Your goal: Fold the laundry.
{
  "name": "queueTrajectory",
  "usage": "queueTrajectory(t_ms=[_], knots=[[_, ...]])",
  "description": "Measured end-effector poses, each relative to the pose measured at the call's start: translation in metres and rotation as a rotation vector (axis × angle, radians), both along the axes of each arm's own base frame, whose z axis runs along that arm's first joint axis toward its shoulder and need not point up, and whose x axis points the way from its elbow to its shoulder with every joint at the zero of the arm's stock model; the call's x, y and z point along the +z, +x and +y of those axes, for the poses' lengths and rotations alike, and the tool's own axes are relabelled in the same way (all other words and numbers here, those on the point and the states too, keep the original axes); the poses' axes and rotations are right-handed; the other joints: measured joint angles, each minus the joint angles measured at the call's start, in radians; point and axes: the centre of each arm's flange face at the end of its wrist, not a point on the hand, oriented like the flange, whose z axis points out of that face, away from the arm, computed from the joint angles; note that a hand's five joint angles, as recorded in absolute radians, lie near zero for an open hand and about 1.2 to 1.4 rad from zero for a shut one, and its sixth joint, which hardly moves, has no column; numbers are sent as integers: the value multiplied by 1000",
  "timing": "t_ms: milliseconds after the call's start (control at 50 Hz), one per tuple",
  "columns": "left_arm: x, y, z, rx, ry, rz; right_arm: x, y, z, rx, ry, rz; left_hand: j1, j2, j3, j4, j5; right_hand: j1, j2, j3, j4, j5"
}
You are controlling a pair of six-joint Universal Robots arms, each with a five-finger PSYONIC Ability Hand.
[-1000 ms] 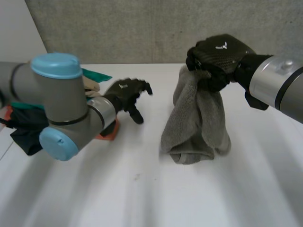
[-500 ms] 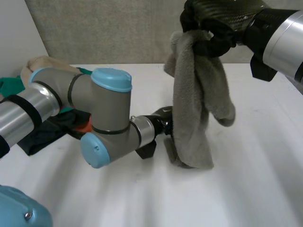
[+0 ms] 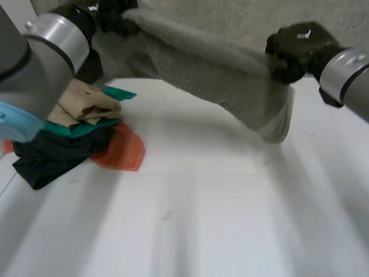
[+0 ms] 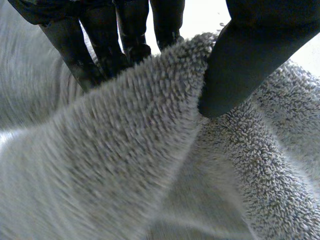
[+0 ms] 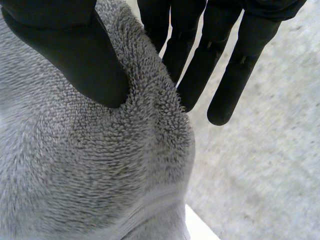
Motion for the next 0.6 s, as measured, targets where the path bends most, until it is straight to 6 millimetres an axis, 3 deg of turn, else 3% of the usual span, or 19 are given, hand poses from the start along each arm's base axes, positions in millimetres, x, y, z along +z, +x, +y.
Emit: queueTrajectory(t_ms=[60, 120, 220, 260, 300, 320, 380, 420, 440, 540, 600], knots=[[-27, -4, 1, 25, 29, -75, -26, 1, 2, 15, 45, 52, 0, 1, 1, 0, 0, 0, 0, 0, 0, 0], [-67, -7, 0, 58, 92, -163, -59, 1, 8, 38, 111, 109, 0, 1, 1, 0, 0, 0, 0, 0, 0, 0], [-154, -8, -4, 115, 278, -331, -122, 1, 22, 84, 240, 232, 0, 1, 1, 0, 0, -2, -4, -5, -4, -1], [-183, -6, -1, 129, 365, -392, -143, -1, 28, 94, 282, 286, -17, -49, -38, -50, -18, -113, -182, -191, -196, -162], [-196, -5, 3, 135, 423, -428, -152, -2, 32, 96, 301, 317, -48, -91, -79, -91, -48, -254, -332, -341, -349, -302], [-200, -4, 5, 137, 445, -442, -156, -3, 33, 96, 309, 330, -48, -91, -79, -91, -48, -304, -385, -395, -402, -358], [-201, -2, 12, 139, 508, -477, -159, -4, 37, 87, 318, 355, -421, -442, -427, -438, -394, -418, -495, -521, -533, -501], [-195, -1, 14, 134, 516, -482, -154, -5, 38, 79, 313, 353, -421, -442, -427, -438, -394, -451, -526, -556, -569, -533], [-183, -1, 16, 126, 504, -478, -146, -5, 38, 68, 299, 340, -593, -619, -606, -622, -581, -545, -627, -650, -657, -630], [-145, 5, 17, 114, 422, -461, -115, -9, 38, 26, 252, 281, -657, -704, -689, -709, -670, -627, -703, -720, -735, -709], [-121, 17, 8, 140, 341, -464, -95, -19, 34, -31, 231, 236, -677, -723, -713, -732, -693, -637, -706, -721, -747, -721]])
